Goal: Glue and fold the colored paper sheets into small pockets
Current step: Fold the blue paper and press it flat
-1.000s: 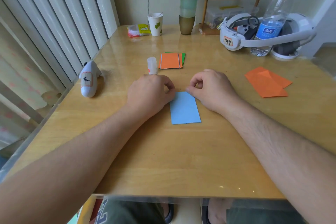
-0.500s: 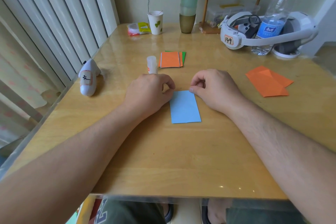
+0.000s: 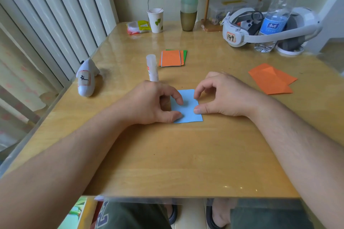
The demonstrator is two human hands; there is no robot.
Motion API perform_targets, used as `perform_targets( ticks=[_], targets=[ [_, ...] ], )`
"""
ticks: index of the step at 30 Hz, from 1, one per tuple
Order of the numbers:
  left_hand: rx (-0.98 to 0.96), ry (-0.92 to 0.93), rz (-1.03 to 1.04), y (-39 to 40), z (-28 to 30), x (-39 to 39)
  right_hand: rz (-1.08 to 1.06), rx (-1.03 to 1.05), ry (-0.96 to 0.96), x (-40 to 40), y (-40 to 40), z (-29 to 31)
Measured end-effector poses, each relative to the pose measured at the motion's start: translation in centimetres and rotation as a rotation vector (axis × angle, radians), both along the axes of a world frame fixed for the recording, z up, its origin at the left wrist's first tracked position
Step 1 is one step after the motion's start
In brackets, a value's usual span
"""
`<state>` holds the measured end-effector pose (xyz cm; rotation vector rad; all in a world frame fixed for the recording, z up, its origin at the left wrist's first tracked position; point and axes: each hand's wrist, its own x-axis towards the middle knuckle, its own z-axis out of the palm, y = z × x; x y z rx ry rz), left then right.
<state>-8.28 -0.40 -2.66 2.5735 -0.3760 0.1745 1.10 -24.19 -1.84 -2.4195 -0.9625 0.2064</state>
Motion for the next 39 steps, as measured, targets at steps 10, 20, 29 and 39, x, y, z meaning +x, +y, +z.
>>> perform_targets(
  ticks=[10, 20, 29, 39],
  targets=[
    [-0.029, 0.018, -0.022, -0.7, 0.0, -0.1, 0.052, -0.052, 0.038, -0.1, -0.3, 0.1],
    [0.005, -0.083, 0.043, -1.3, -0.9, 0.6, 0.027, -0.024, -0.014, -0.5, 0.5, -0.4],
    [0.030, -0.133, -0.009, -1.2, -0.9, 0.4, 0.050, -0.036, 0.021, -0.5, 0.3, -0.3],
    [0.065, -0.136, -0.059, -0.9, -0.8, 0.5, -0.016, -0.052, -0.038, -0.8, 1.0, -0.4]
  ],
)
